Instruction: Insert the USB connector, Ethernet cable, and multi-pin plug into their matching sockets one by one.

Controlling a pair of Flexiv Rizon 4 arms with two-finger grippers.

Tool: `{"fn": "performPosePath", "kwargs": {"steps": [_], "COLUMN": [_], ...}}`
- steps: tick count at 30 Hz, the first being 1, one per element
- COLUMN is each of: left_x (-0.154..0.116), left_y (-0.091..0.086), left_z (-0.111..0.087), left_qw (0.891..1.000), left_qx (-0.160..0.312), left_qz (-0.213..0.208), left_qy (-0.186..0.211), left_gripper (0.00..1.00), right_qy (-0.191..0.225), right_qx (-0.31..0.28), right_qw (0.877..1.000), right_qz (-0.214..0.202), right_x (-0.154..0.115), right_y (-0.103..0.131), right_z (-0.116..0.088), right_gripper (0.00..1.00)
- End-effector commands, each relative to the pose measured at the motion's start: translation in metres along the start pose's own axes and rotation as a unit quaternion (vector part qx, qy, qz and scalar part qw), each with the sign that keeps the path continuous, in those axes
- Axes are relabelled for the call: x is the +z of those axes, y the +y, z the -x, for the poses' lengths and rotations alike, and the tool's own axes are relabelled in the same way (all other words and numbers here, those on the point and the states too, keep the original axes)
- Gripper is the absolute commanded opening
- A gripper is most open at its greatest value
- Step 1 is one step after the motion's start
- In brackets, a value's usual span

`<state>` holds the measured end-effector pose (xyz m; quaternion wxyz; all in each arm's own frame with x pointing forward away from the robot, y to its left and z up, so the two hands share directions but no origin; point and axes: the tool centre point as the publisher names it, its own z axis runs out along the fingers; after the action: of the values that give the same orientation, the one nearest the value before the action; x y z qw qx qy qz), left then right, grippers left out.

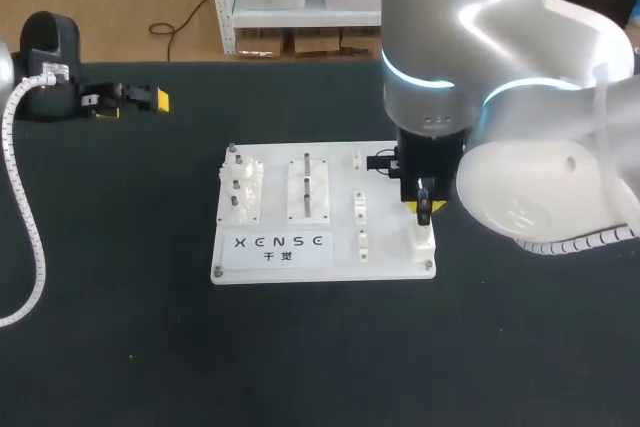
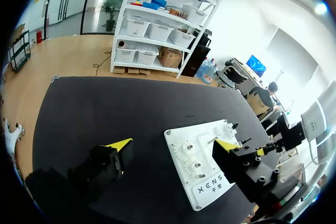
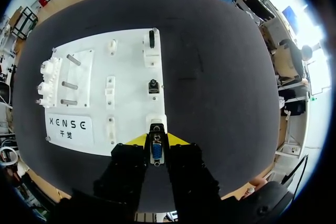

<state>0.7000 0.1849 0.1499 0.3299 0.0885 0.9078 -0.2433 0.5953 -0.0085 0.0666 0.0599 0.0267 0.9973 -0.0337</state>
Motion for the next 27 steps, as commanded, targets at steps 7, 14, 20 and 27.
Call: {"fn": "performPosePath", "kwargs": {"steps": [7, 14, 20, 27], "left_x": [0.0000, 0.0000, 0.0000, 0.0000], "left_y": [0.0000, 0.0000, 0.0000, 0.0000], "left_z": [0.0000, 0.0000, 0.0000, 0.0000], "left_qw": [1.000, 1.000, 1.000, 1.000], "left_qx": [0.000, 0.000, 0.000, 0.000], "left_qz": [0.000, 0.000, 0.000, 0.000], "left_qy": [0.000, 0.000, 0.000, 0.000], "left_gripper": [1.00, 1.00, 1.00, 1.00], "right_qy": [-0.002, 0.002, 0.003, 0.004], "right_qx": [0.002, 0.004, 0.005, 0.006], "right_qw": [1.000, 1.000, 1.000, 1.000], "right_qz": [0.000, -0.001, 0.002, 0.010], "right_x": [0.0014, 0.0060, 0.0067, 0.0078], "right_y": [-0.0023, -0.0035, -0.0034, -0.0034], "right_z": [-0.0020, -0.0027, -0.0030, -0.0031], "right_gripper": [0.00, 0.00, 0.00, 0.00]}}
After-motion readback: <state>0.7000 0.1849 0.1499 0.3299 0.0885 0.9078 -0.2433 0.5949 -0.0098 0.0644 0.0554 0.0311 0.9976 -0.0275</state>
